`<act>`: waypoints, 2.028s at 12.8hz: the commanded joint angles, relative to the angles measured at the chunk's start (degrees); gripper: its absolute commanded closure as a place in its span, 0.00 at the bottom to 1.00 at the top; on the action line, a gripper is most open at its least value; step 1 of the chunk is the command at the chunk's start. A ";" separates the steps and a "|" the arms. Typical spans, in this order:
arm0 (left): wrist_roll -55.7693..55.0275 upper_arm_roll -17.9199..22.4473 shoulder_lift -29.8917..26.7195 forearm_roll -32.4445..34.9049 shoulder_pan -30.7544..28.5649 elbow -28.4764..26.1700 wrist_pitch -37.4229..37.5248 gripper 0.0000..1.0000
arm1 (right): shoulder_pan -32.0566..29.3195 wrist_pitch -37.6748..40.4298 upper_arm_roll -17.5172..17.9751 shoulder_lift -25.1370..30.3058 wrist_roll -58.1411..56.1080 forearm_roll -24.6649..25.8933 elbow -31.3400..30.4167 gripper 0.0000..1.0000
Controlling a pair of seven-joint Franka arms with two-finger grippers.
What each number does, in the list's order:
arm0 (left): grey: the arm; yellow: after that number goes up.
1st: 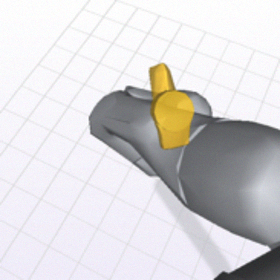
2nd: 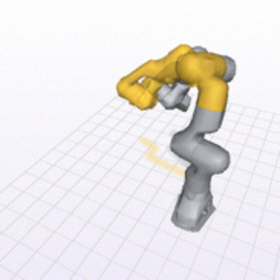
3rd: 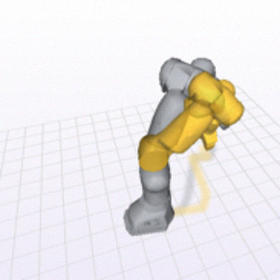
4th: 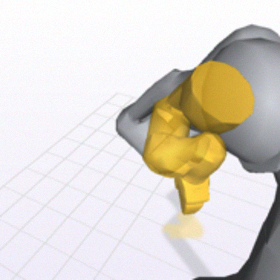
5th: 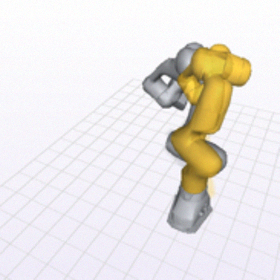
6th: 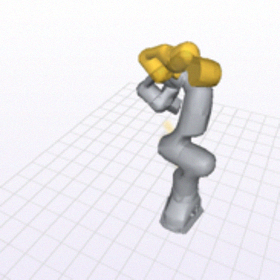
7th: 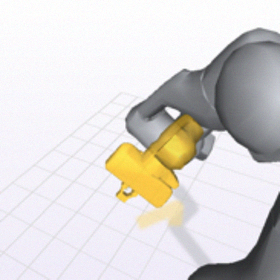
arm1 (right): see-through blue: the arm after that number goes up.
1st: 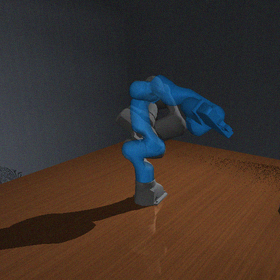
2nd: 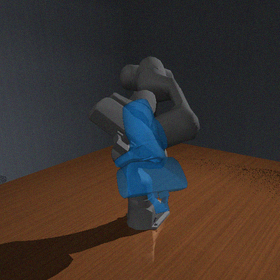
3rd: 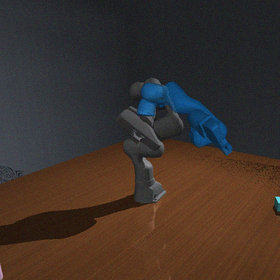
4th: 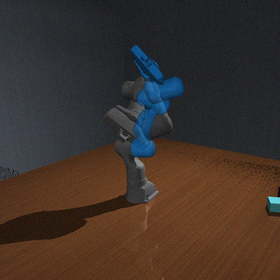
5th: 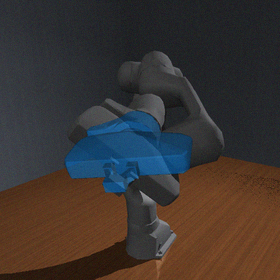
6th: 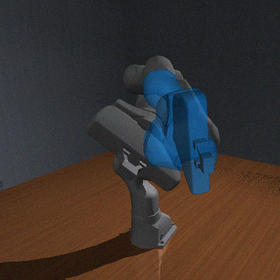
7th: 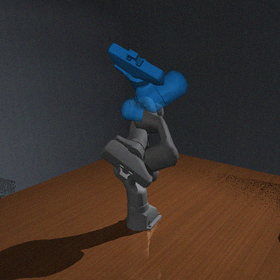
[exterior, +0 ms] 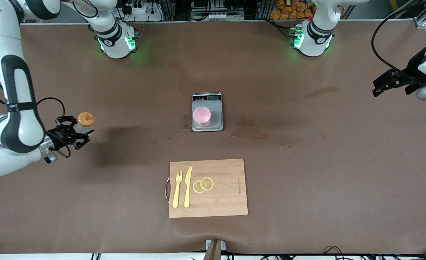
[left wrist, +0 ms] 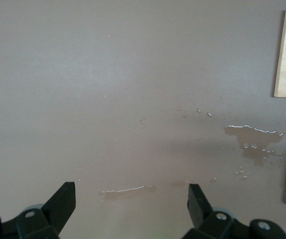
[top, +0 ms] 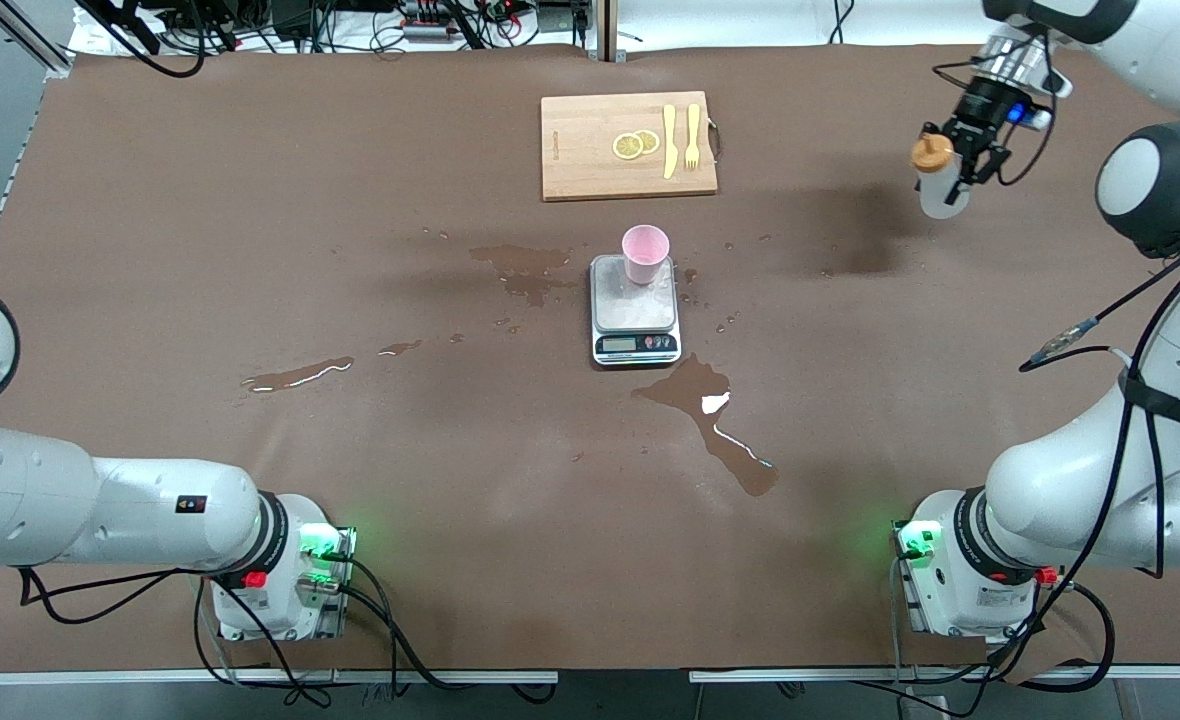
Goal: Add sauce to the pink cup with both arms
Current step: 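Turn the bottle upright and carry it back with the right gripper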
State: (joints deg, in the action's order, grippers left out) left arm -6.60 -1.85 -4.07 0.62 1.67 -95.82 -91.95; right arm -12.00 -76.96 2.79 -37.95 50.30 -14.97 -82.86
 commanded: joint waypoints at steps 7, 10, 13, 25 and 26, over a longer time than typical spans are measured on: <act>-0.69 0.18 -0.06 -0.62 -0.18 0.02 1.16 0.00 | -9.26 -0.12 1.07 -8.96 -22.16 -9.97 -1.87 0.43; -0.69 0.27 0.03 -0.62 -0.26 -0.07 1.16 0.00 | -10.50 -0.12 1.07 -11.62 -24.20 -11.83 -1.95 0.41; -0.69 0.36 -0.06 -0.53 -0.18 0.11 1.24 0.00 | -11.55 -0.03 1.07 -12.32 -23.59 -11.83 -1.87 0.41; 0.01 0.36 0.29 0.17 -0.09 1.25 1.33 0.00 | -12.96 -1.26 0.81 -13.64 -22.27 -11.57 0.58 0.00; -0.43 0.36 0.21 0.17 -0.18 1.16 1.33 0.00 | -13.05 -1.09 0.81 -13.55 -21.65 -11.22 2.07 0.00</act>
State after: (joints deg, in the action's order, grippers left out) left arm -6.84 -1.55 -3.97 0.62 1.55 -95.73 -91.59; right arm -24.09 -78.75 2.78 -51.36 26.70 -25.78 -83.71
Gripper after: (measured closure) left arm 0.000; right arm 0.145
